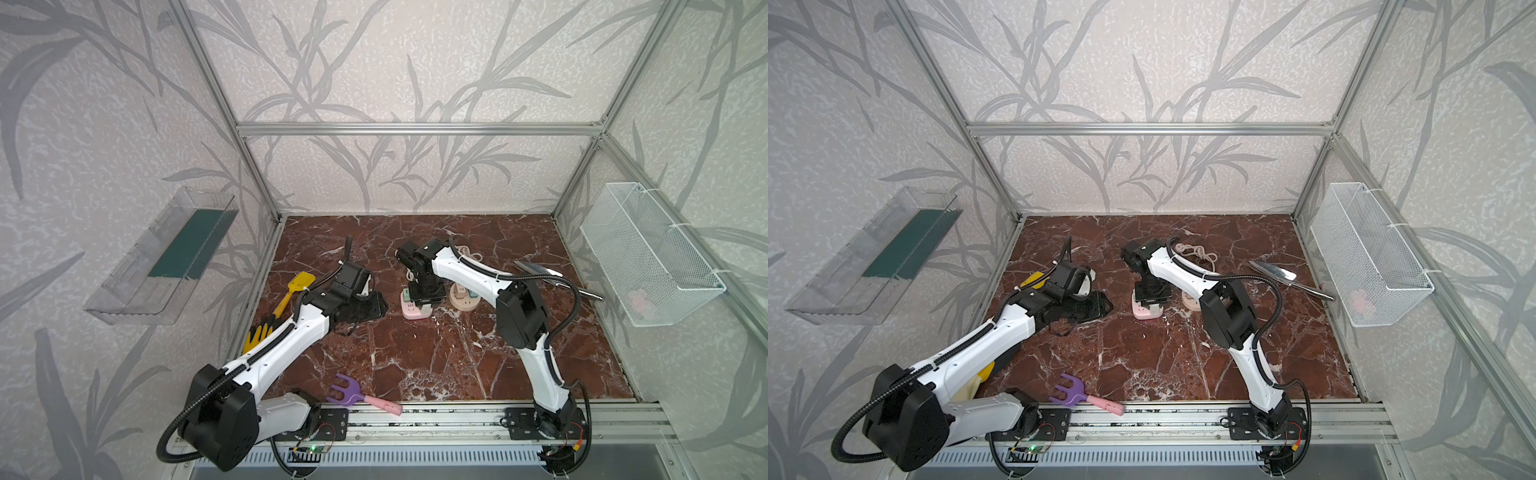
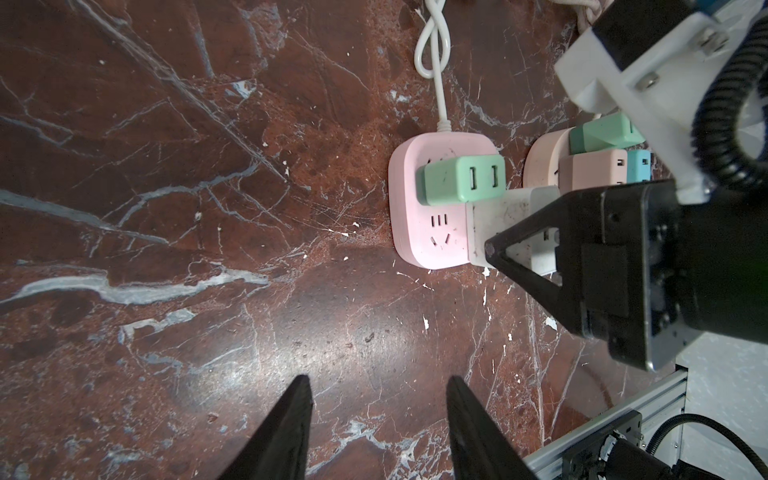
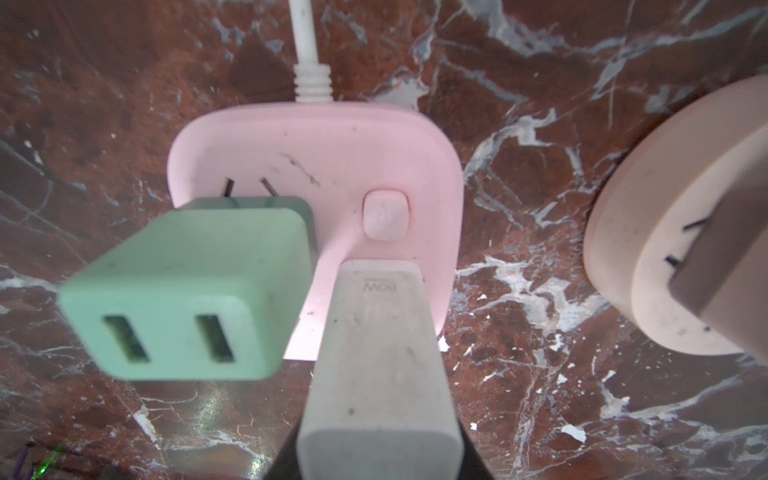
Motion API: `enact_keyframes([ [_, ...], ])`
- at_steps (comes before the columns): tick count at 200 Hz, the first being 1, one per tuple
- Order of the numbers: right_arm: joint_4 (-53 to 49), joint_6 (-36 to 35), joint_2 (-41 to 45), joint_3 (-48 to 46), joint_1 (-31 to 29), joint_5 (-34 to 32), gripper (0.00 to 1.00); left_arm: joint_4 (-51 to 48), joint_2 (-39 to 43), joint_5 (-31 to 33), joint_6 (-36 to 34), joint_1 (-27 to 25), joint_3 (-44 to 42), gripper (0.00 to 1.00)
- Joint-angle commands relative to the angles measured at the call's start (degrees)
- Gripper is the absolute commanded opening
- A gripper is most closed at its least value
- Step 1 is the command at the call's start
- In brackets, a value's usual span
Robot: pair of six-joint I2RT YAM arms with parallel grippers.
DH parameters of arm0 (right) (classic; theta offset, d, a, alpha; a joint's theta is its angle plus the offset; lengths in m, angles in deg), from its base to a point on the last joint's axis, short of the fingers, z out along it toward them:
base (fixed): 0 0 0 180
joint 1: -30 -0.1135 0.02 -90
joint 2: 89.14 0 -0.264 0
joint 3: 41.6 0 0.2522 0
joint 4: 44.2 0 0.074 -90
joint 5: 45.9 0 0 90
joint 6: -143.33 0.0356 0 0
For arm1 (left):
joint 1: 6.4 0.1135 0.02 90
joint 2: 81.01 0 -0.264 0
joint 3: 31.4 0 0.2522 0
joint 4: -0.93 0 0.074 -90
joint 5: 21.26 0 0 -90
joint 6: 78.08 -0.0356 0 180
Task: Insert the plug
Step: 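Lower the white charger into the pink strip's socket beside the mint adapter, then open the right gripper and lift it off the white charger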
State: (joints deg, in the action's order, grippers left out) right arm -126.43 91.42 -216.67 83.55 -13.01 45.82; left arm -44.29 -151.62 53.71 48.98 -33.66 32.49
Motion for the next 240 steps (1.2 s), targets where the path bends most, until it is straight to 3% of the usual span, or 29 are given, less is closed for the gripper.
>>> enact_keyframes([
  [1, 0.9, 2.4, -2.9, -1.5, 1.0, -3.8, 0.0, -1.2, 0.7, 1.0, -0.6, 0.0, 0.5, 0.51],
  [58, 1.6, 3.2, -0.4, 0.8, 1.3, -5.7, 0.0, -2.0, 2.0, 1.5, 0.0, 0.0, 0.4, 0.52],
  [80, 0.8, 2.8, -0.5, 2.0, 1.3, -4.5, 0.16, -2.1, 2.5, 1.8, 0.3, 0.1, 0.3, 0.52],
  [93, 1.3, 2.8, 0.4, 1.9, 1.2, -3.8, 0.3, -2.3, 2.7, 1.8, 0.3, 0.0, 0.3, 0.52],
  [112, 1.8, 2.8, 2.0, 2.1, 0.9, -4.1, 0.42, -2.3, 2.8, 1.9, 0.3, 0.1, 0.6, 0.52],
  [158, 2.2, 2.4, 5.4, 3.3, 0.5, -4.4, 0.56, -2.8, 2.8, 1.8, 0.2, 0.0, 1.5, 0.52],
  [192, 1.1, 2.0, 8.1, 3.4, 0.4, -4.4, 0.6, -3.3, 2.8, 2.9, 0.1, 0.1, 2.2, 0.53],
  [219, 3.0, -1.0, 14.6, -2.4, 0.4, -5.1, 0.61, -4.0, 2.6, 7.1, 0.5, 0.1, 2.5, 0.62],
  [240, 10.3, -7.8, 25.4, -15.4, 0.4, -7.5, 0.64, -0.7, 5.2, 14.5, 0.3, -0.7, -0.5, 0.65],
])
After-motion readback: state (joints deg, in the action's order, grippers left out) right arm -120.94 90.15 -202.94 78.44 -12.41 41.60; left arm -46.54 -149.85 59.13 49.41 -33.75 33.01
